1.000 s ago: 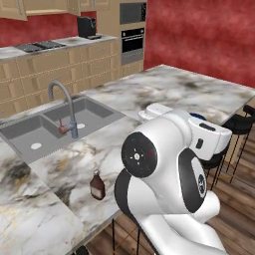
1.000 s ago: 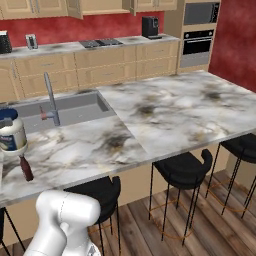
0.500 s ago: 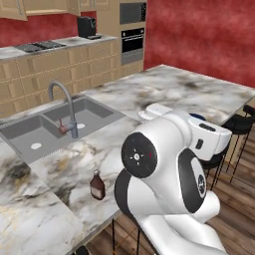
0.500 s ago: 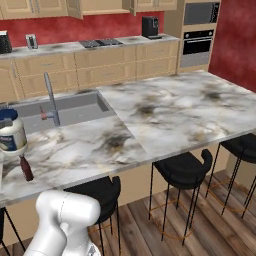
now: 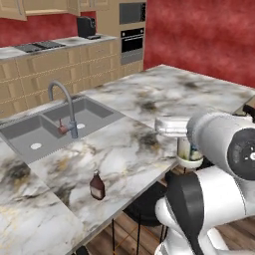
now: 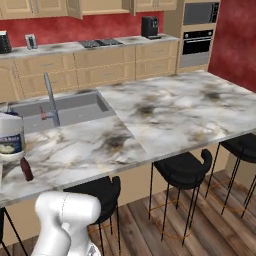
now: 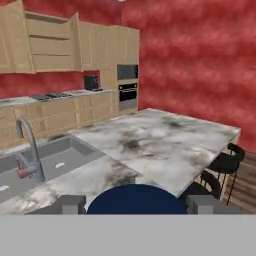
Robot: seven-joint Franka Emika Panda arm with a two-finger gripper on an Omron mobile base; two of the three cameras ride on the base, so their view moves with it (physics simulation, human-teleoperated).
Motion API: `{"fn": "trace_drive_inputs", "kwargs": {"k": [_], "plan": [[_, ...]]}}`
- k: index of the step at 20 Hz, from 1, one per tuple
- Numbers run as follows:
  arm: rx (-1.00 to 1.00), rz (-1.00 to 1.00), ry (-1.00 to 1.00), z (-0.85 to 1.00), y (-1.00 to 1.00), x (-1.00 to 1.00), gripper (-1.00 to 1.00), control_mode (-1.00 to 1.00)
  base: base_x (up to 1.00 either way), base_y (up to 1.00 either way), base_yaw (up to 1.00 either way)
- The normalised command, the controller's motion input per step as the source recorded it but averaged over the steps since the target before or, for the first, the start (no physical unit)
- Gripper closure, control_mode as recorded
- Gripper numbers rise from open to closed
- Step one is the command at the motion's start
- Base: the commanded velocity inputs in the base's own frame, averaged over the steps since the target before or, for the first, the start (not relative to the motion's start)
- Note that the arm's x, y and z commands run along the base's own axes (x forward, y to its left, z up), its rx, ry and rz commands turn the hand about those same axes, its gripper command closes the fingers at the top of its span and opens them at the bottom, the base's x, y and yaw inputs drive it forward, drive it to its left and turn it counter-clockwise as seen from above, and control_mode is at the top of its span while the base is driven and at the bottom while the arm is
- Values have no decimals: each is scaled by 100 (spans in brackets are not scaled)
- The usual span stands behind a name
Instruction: Move the ketchup and mayonnaise from the cabinet to the dining counter.
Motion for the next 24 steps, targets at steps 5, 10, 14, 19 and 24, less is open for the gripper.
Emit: {"fn": "trace_drive_inputs", "kwargs": {"k": [5,10,14,19,24], "plan": [[0,85,5,-9,-12,0,100,-100,0,0,0],[0,82,5,-14,-14,0,100,-100,0,0,0],[7,81,0,-17,-10,13,100,-100,0,0,0],[14,74,5,-25,-4,35,100,-100,0,0,0],[18,63,5,-31,0,44,100,-100,0,0,0]]}}
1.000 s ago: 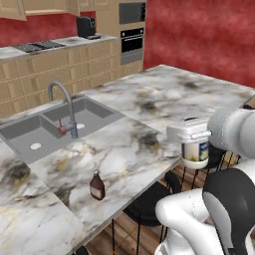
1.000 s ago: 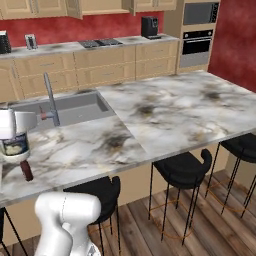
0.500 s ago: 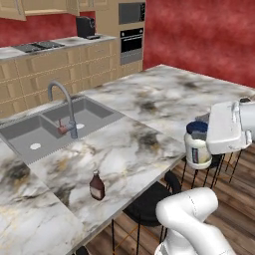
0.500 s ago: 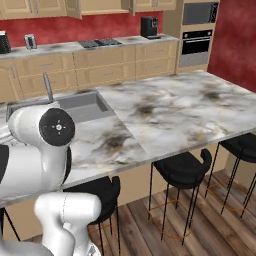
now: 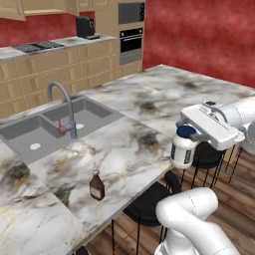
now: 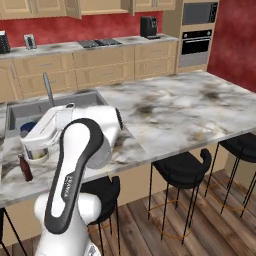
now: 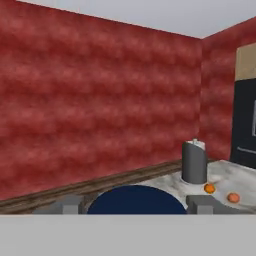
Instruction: Move the ketchup and mayonnaise from the cabinet to the dining counter.
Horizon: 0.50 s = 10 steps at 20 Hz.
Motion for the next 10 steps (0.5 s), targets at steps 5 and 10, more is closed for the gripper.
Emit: {"fn": "trace_drive_inputs", "kwargs": {"k": [5,10], "plan": [[7,36,2,-34,15,39,100,-100,0,0,0],[-2,7,9,-29,15,48,100,-100,0,0,0]]}}
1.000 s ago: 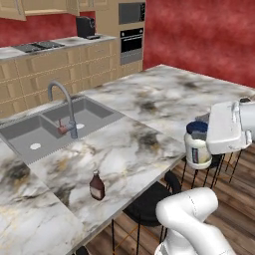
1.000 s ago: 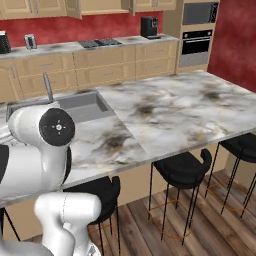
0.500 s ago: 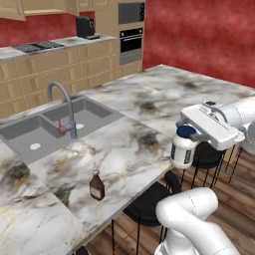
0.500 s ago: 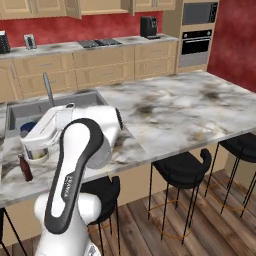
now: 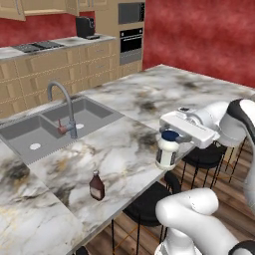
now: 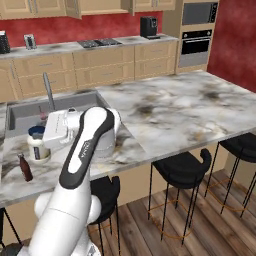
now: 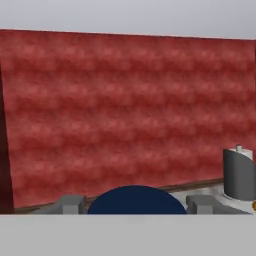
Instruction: Move the ketchup and mayonnaise from the cabinet to the dining counter.
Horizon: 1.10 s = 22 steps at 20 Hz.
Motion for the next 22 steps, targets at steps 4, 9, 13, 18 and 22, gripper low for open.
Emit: {"fn": "trace_drive_inputs", "kwargs": {"k": [4,9,13,18,22], "plan": [[-1,0,13,-28,8,42,100,-100,0,0,0],[-1,0,5,-40,25,31,100,-100,0,0,0],[-11,0,0,-40,30,36,100,-100,0,0,0],[-15,6,0,-32,10,49,100,-100,0,0,0],[-19,3,0,-38,25,40,100,-100,0,0,0]]}}
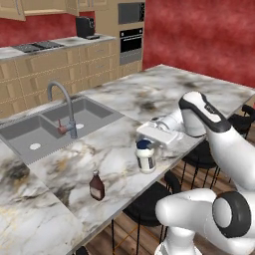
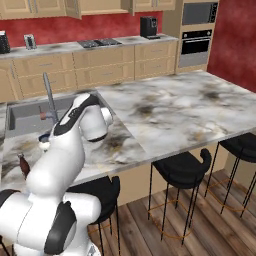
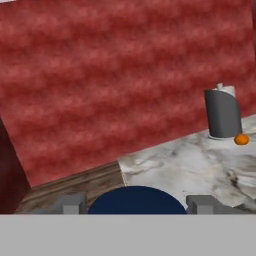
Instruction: Move the ketchup and mayonnaise from the cabinet to the dining counter.
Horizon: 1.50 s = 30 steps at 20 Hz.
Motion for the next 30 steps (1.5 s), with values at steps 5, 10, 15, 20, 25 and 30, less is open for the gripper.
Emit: {"fn": "trace_drive_inputs", "kwargs": {"k": [5,10,15,20,25,30], "plan": [[-5,8,-2,-36,32,29,100,-100,0,0,0],[0,12,-9,-36,28,25,100,-100,0,0,0],[0,13,-8,-37,23,25,100,-100,0,0,0],[9,14,-6,-35,19,27,100,-100,0,0,0],[15,15,-10,-34,15,22,100,-100,0,0,0],[15,14,-7,-30,13,24,100,-100,0,0,0]]}}
